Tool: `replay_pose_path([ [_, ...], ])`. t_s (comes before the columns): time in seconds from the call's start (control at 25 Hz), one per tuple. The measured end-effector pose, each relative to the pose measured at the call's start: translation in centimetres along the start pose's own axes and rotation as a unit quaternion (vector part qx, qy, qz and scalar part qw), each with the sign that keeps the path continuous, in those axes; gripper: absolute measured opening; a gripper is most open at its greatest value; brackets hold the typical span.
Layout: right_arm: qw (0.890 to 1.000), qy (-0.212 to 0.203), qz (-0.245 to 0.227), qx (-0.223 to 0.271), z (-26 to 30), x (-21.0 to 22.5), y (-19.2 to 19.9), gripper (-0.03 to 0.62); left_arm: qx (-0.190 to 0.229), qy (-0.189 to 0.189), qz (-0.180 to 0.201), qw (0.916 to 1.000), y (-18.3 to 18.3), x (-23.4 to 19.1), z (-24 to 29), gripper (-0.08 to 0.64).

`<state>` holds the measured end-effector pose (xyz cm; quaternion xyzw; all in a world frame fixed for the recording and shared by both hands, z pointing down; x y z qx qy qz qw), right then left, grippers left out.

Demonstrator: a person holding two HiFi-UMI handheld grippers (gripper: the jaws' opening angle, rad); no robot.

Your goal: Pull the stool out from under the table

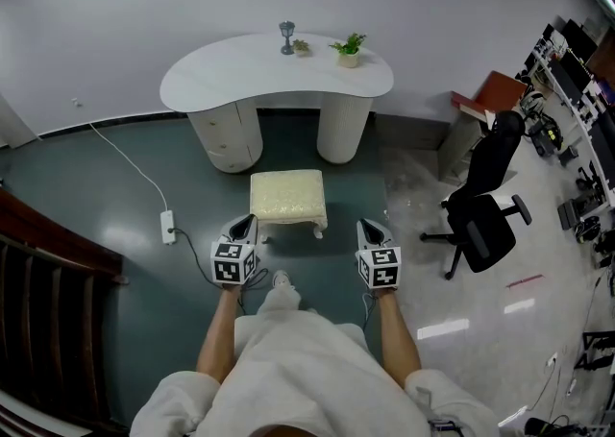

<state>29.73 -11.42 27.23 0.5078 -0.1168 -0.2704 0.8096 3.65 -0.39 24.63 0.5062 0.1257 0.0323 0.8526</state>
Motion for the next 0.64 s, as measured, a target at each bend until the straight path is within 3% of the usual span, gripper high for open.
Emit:
replay_pose_path([
  [0.64, 1.000, -0.007, -0.006, -0.009, -1.4, 0.0, 1.7, -0.003, 0.001, 0.009, 0.000, 1.0000, 0.9, 2.0, 0.0, 0.011],
])
Point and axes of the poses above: the fingertips, and each gripper's own axes: z forward along the fingers, x to its right, y out of its underside, the point moved 1 cm from there along -z, backward along the fingers, and after that the axes turned 14 degrees about y, right-handed, at the moved point
